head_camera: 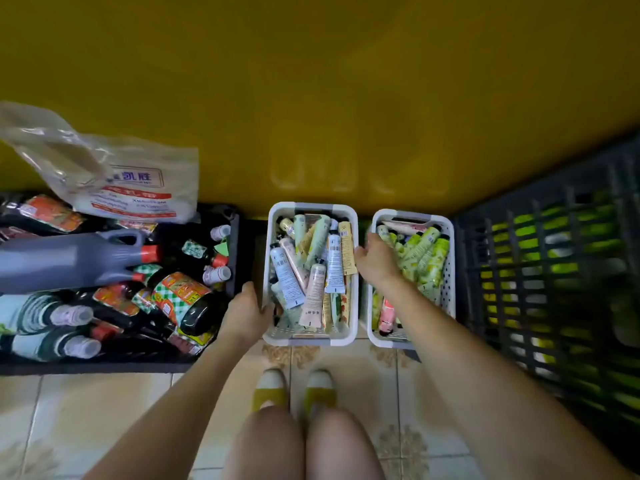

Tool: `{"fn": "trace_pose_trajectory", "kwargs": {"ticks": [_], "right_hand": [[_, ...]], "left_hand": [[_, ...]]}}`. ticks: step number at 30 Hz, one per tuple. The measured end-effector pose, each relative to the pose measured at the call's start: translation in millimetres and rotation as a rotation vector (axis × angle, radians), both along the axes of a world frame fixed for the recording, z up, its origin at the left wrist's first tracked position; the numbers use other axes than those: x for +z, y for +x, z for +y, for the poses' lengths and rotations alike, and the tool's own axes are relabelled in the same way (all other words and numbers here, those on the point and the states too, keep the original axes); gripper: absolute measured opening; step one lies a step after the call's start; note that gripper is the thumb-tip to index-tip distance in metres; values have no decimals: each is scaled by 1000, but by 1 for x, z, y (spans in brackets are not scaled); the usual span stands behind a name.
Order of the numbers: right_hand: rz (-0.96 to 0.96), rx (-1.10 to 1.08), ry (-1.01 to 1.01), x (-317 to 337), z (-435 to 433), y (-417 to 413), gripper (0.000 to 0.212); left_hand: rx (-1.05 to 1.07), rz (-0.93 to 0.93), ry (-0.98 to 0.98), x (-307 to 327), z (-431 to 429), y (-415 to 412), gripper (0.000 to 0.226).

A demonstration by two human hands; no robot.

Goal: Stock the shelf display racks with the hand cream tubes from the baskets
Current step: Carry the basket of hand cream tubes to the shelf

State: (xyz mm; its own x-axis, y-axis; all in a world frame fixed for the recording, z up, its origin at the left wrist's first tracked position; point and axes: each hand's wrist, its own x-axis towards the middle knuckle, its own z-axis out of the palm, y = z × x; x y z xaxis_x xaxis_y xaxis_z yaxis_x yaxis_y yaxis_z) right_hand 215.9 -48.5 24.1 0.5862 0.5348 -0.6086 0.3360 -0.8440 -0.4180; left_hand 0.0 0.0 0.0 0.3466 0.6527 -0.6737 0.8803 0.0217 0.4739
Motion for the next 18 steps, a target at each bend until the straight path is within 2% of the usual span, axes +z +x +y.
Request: {"fn": "trace_pose_trajectory", "kwargs": {"ticks": [6,10,15,18], "right_hand": [[-63,30,-58,-31,15,1,26],[-10,-21,-17,-35,16,2,32],[38,-88,94,-40,6,1,38],[54,-130,199,-39,1,-3,33]], "left_hand": [[14,-89,-24,-32,-1,8,45],[91,-224,-21,-37,-4,5,57],[175,-279,-16,-40,-7,5,52],[212,-302,-6,-37,-8,4,50]]}}
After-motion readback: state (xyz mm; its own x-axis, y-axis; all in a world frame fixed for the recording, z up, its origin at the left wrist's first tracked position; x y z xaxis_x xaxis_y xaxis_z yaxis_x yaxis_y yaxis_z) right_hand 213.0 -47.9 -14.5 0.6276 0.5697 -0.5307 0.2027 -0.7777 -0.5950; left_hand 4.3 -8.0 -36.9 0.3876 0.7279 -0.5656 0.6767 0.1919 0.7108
